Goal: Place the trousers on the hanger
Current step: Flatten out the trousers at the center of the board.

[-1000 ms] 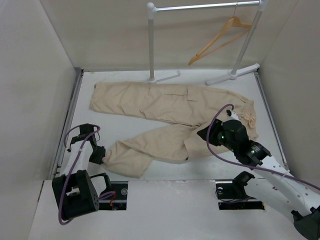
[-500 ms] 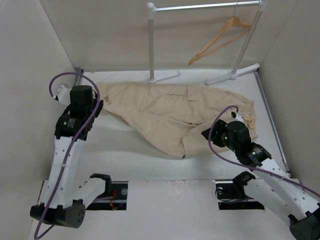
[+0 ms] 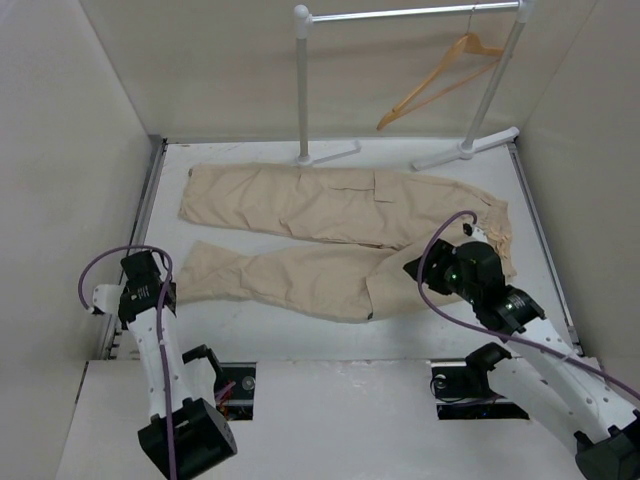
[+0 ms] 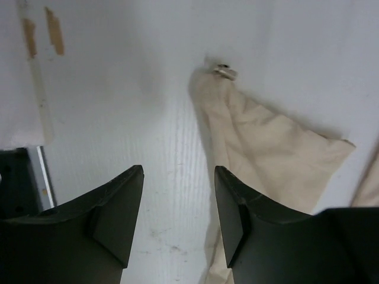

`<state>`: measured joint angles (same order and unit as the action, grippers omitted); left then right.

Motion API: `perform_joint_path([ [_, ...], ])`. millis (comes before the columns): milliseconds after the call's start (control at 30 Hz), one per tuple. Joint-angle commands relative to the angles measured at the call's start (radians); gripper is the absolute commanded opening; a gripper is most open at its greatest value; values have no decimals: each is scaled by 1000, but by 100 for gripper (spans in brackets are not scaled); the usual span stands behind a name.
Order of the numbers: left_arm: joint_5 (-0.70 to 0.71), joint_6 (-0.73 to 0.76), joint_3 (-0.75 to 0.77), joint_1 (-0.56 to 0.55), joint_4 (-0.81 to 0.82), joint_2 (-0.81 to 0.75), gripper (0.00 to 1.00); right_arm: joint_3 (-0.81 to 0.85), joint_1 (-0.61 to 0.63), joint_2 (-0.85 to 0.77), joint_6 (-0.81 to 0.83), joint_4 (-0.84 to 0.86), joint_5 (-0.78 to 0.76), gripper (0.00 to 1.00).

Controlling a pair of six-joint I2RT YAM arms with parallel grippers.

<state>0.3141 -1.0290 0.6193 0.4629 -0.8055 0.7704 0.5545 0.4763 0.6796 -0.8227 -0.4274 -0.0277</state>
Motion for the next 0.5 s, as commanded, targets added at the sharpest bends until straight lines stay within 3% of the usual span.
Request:
perform_joint_path([
  [0, -67, 23, 55, 4, 106, -7, 49, 1, -15, -21, 34, -8, 15, 59],
  [100, -37, 52, 85, -58, 118, 12, 49, -7, -17, -22, 28, -4, 23, 50],
  [167, -18, 82, 89, -115, 150, 81, 50, -10, -17, -3, 27, 1, 40, 29],
  [233, -18, 121, 102, -175, 170, 197, 50, -1, -11, 23, 28, -4, 63, 18],
  [333, 31, 130, 114, -217, 137, 294, 48, 8, 20, 25, 25, -20, 65, 19],
  [467, 45, 119, 42, -189, 189, 257, 38, -25, 44, -18, -3, -62, 11, 42],
])
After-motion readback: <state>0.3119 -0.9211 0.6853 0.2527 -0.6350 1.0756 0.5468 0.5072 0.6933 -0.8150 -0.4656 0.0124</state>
